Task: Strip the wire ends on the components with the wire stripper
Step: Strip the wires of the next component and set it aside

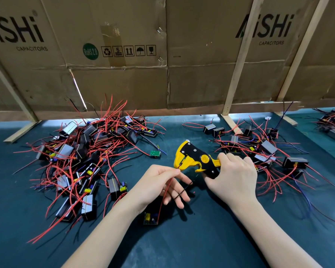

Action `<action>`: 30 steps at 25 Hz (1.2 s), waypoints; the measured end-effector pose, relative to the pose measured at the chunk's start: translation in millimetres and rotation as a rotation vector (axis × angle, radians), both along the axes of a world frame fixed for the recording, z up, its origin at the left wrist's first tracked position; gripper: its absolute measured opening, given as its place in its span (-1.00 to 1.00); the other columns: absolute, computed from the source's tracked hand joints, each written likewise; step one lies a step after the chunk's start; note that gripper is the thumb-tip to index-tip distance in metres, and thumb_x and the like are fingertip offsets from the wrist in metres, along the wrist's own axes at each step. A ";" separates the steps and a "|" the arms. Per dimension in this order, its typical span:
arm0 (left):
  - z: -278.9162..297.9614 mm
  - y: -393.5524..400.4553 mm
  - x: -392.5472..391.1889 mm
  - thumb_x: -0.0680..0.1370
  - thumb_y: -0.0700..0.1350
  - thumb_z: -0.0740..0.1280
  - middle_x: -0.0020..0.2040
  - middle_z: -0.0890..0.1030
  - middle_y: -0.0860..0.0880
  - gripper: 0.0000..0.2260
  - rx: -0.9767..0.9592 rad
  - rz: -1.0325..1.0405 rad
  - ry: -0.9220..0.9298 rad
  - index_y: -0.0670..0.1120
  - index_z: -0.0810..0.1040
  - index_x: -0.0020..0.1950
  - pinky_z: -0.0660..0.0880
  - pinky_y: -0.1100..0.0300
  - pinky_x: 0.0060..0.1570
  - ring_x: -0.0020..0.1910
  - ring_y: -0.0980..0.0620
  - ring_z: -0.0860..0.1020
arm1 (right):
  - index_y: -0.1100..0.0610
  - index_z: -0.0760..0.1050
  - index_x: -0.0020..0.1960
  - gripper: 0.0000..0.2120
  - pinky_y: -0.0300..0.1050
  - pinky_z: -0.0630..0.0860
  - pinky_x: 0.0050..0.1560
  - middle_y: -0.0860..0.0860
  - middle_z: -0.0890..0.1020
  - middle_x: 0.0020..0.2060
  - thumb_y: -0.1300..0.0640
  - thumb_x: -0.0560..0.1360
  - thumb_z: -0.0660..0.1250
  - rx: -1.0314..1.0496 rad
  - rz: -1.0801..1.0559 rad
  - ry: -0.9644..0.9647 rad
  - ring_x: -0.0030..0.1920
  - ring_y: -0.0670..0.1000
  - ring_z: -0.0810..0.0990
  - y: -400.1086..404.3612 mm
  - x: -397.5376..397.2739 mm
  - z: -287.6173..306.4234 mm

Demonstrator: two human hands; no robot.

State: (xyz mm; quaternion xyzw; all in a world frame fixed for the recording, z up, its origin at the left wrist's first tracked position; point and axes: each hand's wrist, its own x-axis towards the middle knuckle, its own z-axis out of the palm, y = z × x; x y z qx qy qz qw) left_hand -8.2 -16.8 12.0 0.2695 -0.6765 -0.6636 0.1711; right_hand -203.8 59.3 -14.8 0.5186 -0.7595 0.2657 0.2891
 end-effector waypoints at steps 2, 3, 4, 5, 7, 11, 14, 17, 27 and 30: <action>-0.9 -0.3 0.4 0.67 -0.12 0.10 -0.24 0.68 -0.29 -0.66 0.002 -0.002 0.004 -0.24 0.64 0.01 0.33 0.31 -0.56 -0.41 -0.12 0.63 | 0.18 0.40 -0.37 -0.63 -0.05 0.32 -0.27 0.06 0.47 -0.48 -0.16 0.23 0.28 0.009 -0.005 0.002 -0.43 0.16 0.49 -0.4 -0.2 -0.5; -1.2 -0.5 0.2 0.67 -0.12 0.10 -0.24 0.68 -0.29 -0.66 0.002 -0.002 0.006 -0.24 0.64 0.01 0.33 0.31 -0.56 -0.41 -0.12 0.63 | 0.18 0.40 -0.37 -0.63 -0.05 0.32 -0.27 0.06 0.47 -0.48 -0.14 0.21 0.31 0.012 -0.006 0.002 -0.44 0.16 0.49 -0.7 -0.4 -0.7; -1.4 -0.7 -0.1 0.67 -0.12 0.10 -0.24 0.68 -0.29 -0.66 0.003 -0.002 0.007 -0.24 0.64 0.01 0.33 0.31 -0.56 -0.41 -0.12 0.63 | 0.18 0.40 -0.38 -0.63 -0.05 0.31 -0.27 0.06 0.47 -0.48 -0.14 0.20 0.32 0.013 -0.006 0.003 -0.44 0.16 0.49 -1.0 -0.5 -0.7; -1.4 -0.7 -0.5 0.68 -0.12 0.10 -0.23 0.68 -0.29 -0.66 0.003 -0.002 0.008 -0.24 0.64 0.01 0.33 0.31 -0.56 -0.41 -0.12 0.63 | 0.18 0.39 -0.38 -0.63 -0.06 0.31 -0.27 0.06 0.47 -0.48 -0.14 0.21 0.31 0.013 -0.008 0.007 -0.44 0.15 0.48 -1.0 -0.7 -0.7; -1.5 -0.9 -1.1 0.68 -0.11 0.10 -0.23 0.68 -0.29 -0.66 0.002 0.000 0.008 -0.23 0.64 0.02 0.33 0.31 -0.56 -0.41 -0.11 0.63 | 0.18 0.38 -0.38 -0.62 -0.06 0.30 -0.28 0.07 0.47 -0.49 -0.15 0.20 0.32 0.007 -0.010 0.013 -0.45 0.15 0.47 -0.9 -0.9 -0.3; -0.8 -0.8 -1.1 0.68 -0.11 0.11 -0.23 0.68 -0.29 -0.66 0.004 0.003 0.007 -0.23 0.64 0.01 0.33 0.30 -0.56 -0.41 -0.11 0.63 | 0.19 0.39 -0.38 -0.62 -0.06 0.32 -0.28 0.07 0.47 -0.49 -0.13 0.15 0.36 0.003 -0.008 0.017 -0.46 0.16 0.47 -0.1 -1.0 -0.1; -0.1 -0.6 -0.8 0.68 -0.11 0.11 -0.24 0.68 -0.29 -0.66 0.007 0.007 0.010 -0.25 0.63 0.01 0.33 0.30 -0.56 -0.42 -0.12 0.63 | 0.19 0.39 -0.38 -0.64 -0.06 0.32 -0.28 0.07 0.47 -0.49 -0.12 0.14 0.34 0.011 -0.008 0.014 -0.46 0.15 0.47 -0.5 -0.2 -0.5; 0.7 0.0 -0.5 0.68 -0.12 0.11 -0.24 0.68 -0.29 -0.66 0.005 0.003 0.007 -0.28 0.61 0.01 0.33 0.30 -0.55 -0.41 -0.11 0.62 | 0.18 0.39 -0.38 -0.64 -0.06 0.30 -0.27 0.06 0.48 -0.49 -0.12 0.15 0.35 0.017 -0.008 0.014 -0.45 0.16 0.48 -1.3 -1.4 -1.8; 3.7 -0.5 1.3 0.67 -0.15 0.11 -0.25 0.68 -0.28 -0.65 0.010 -0.017 0.018 -0.24 0.62 -0.11 0.33 0.31 -0.56 -0.43 -0.11 0.62 | 0.15 0.34 -0.46 -0.61 -0.16 0.27 -0.37 0.03 0.43 -0.57 -0.14 0.11 0.38 -0.001 0.016 0.025 -0.56 0.11 0.38 -2.1 0.7 -2.0; 3.3 -1.2 2.7 0.66 -0.16 0.11 -0.24 0.68 -0.30 -0.65 0.014 -0.023 0.005 -0.24 0.63 -0.12 0.33 0.30 -0.56 -0.43 -0.12 0.62 | 0.17 0.35 -0.48 -0.59 -0.18 0.29 -0.42 0.05 0.43 -0.59 -0.18 0.15 0.34 0.004 0.025 0.005 -0.58 0.14 0.42 -1.8 2.9 -2.0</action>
